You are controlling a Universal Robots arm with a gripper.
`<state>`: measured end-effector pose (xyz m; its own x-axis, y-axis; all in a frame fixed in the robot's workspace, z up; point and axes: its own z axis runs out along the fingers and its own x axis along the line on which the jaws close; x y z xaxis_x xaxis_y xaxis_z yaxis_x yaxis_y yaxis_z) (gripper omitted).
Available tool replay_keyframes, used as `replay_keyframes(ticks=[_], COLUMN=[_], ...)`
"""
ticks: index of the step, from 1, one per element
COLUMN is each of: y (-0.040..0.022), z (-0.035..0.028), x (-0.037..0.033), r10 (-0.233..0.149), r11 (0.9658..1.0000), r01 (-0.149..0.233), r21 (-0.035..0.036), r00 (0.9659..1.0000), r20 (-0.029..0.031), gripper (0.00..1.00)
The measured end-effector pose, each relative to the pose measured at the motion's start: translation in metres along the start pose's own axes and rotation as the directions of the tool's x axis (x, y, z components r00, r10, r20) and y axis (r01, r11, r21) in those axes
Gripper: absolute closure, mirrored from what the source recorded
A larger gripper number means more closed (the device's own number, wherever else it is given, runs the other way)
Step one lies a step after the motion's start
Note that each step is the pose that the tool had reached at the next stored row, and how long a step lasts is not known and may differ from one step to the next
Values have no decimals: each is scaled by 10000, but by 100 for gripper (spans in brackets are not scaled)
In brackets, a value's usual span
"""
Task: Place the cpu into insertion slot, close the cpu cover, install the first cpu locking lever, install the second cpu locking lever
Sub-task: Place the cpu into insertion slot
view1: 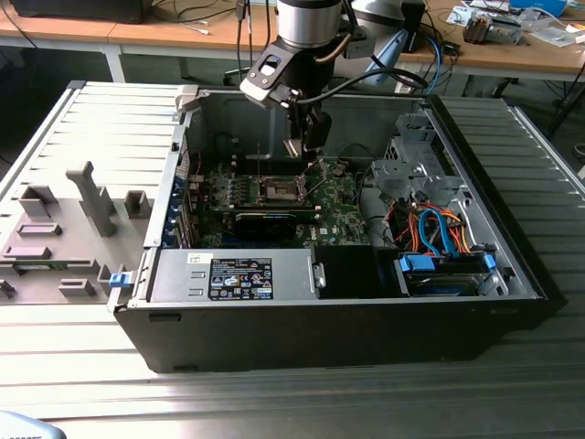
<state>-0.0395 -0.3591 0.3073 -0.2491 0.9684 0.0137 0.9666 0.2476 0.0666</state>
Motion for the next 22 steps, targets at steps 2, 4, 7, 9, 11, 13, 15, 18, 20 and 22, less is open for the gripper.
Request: replay_keyframes(ticks=[2,4,7,9,11,13,15,18,20,22], y=[0,0,0,0,0,0,-1,-1,-1,-1], z=[1,1,3,4,4,5,8,14,15,15], x=[0,0,0,0,0,0,0,0,0,0], r10=[49,134,249,312,379,426,689,1243,1292,1337], r11=[10000,9999,9997,9995,9993,9991,9976,9922,9916,9910], r01=[-49,-134,-249,-312,-379,-426,-689,-1243,-1292,-1336], r21=[-1,-2,-4,-5,-6,-7,-11,-22,-24,-24], r00=[10000,9999,9997,9995,9993,9991,9976,9922,9916,9910], r20=[3,9,17,20,25,28,46,82,85,87], gripper=[45,45,45,45,45,45,45,45,45,45])
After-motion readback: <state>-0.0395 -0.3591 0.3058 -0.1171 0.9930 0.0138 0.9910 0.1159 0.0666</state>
